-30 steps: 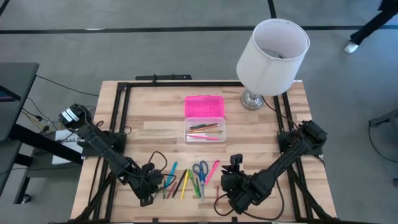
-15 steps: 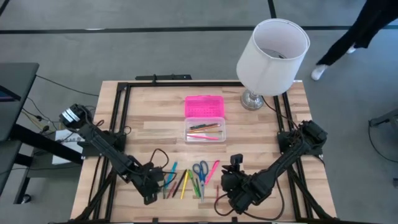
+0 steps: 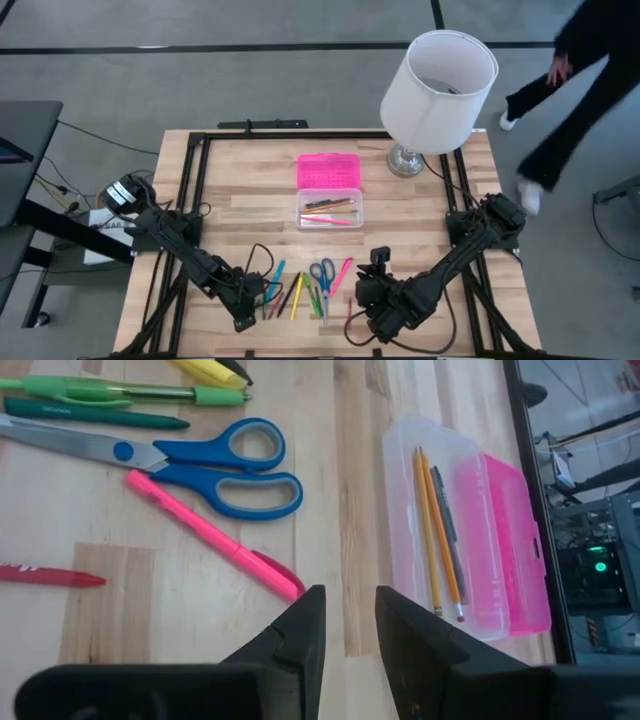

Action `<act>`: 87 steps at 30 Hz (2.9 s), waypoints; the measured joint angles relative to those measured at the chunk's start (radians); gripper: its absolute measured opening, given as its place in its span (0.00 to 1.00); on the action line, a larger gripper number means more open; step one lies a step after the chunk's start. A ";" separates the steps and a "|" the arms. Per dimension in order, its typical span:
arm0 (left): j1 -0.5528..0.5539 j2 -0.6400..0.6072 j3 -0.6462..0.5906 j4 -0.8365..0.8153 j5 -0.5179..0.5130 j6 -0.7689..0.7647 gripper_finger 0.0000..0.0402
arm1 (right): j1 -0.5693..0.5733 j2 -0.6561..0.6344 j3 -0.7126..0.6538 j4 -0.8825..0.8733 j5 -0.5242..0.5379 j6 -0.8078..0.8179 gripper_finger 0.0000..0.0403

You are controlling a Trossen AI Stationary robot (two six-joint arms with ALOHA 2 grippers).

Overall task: Pick & place school supplies into a supply box
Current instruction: Put the left green crayon into the supply box

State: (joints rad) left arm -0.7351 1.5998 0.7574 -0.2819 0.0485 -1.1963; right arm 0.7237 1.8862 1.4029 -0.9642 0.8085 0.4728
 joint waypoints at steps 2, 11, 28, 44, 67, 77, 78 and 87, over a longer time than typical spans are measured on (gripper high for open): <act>0.000 0.000 0.001 0.000 0.000 0.000 0.50 | -0.001 0.000 0.000 0.000 0.000 -0.001 0.21; -0.010 0.004 0.001 0.005 -0.030 -0.039 0.47 | -0.001 0.000 0.000 0.001 0.000 -0.001 0.21; -0.038 0.008 0.038 -0.064 -0.082 -0.031 0.36 | -0.006 0.000 0.000 0.008 0.000 -0.001 0.21; -0.028 0.120 0.161 -0.191 -0.022 0.007 0.36 | -0.006 0.000 0.000 0.013 -0.001 -0.001 0.21; -0.022 0.162 0.274 -0.390 -0.055 0.070 0.36 | -0.013 -0.001 0.000 0.024 -0.024 -0.001 0.21; -0.044 0.159 0.300 -0.781 -0.070 -0.062 0.36 | -0.013 -0.001 0.000 0.024 -0.024 -0.001 0.21; -0.046 0.159 0.293 -0.783 -0.067 -0.072 0.36 | -0.013 -0.001 0.000 0.024 -0.024 -0.001 0.21; -0.062 0.158 0.239 -0.737 -0.070 -0.084 0.36 | -0.013 -0.001 0.000 0.028 -0.024 -0.001 0.21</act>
State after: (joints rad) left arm -0.7967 1.7580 0.9960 -1.0194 -0.0217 -1.2808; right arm 0.7109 1.8854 1.4029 -0.9367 0.7849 0.4717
